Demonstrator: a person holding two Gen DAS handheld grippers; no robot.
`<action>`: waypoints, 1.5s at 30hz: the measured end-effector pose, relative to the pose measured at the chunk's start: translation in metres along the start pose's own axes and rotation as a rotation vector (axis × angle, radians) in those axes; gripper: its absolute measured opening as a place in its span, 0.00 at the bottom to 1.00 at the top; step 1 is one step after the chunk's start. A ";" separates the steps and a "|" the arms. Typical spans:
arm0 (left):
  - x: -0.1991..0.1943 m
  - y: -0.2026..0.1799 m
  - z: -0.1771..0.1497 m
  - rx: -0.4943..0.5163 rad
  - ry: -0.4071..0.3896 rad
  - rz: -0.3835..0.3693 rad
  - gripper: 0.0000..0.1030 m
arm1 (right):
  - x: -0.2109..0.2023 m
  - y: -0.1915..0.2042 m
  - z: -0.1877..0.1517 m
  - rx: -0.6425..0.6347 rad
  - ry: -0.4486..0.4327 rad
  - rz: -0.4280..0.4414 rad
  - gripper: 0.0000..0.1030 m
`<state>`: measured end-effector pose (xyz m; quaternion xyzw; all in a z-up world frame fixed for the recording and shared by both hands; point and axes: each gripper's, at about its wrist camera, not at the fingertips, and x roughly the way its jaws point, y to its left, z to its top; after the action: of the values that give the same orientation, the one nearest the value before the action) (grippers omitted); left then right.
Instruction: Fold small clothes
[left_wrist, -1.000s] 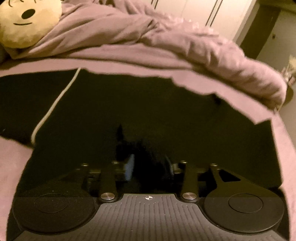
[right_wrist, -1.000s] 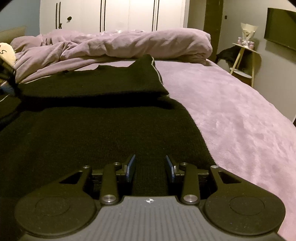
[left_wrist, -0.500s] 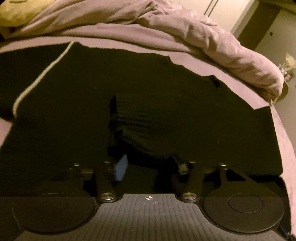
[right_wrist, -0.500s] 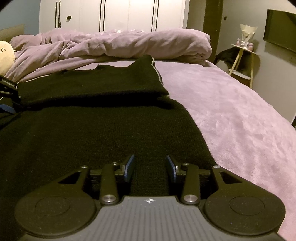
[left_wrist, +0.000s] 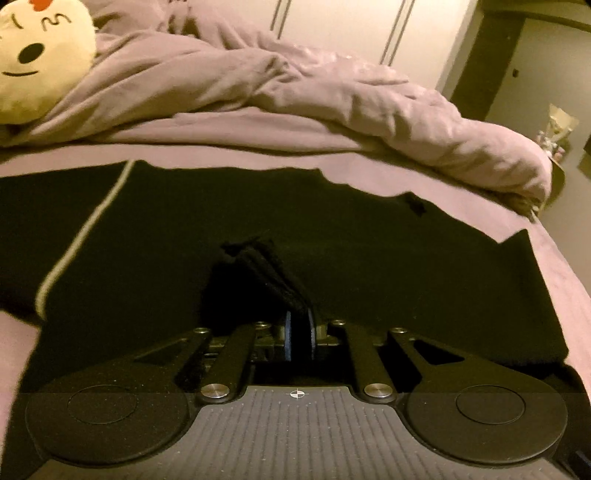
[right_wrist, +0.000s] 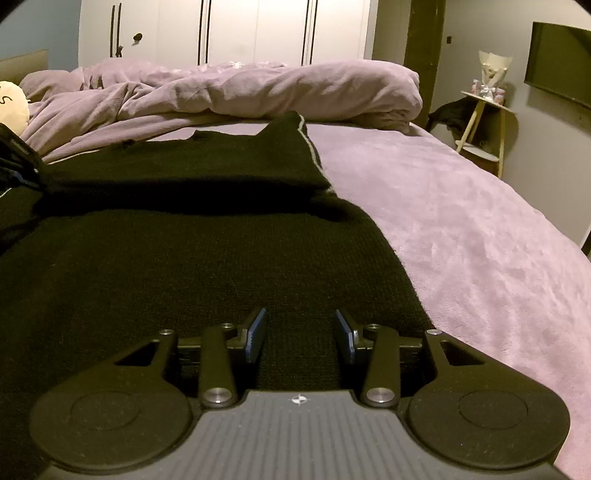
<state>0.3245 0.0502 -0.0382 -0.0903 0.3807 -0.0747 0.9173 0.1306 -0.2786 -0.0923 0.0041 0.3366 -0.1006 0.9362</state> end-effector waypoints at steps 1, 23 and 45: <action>-0.001 0.003 -0.001 0.006 0.003 0.023 0.45 | 0.000 0.001 0.000 -0.001 -0.002 -0.004 0.40; -0.078 0.397 -0.007 -0.965 -0.242 0.144 0.79 | 0.013 0.041 -0.009 -0.049 -0.076 -0.202 0.49; -0.108 0.185 0.113 -0.097 -0.330 0.003 0.12 | 0.012 0.042 -0.007 -0.030 -0.069 -0.214 0.49</action>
<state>0.3422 0.2647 0.0723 -0.1447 0.2282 -0.0389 0.9620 0.1436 -0.2390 -0.1080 -0.0492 0.3041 -0.1952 0.9311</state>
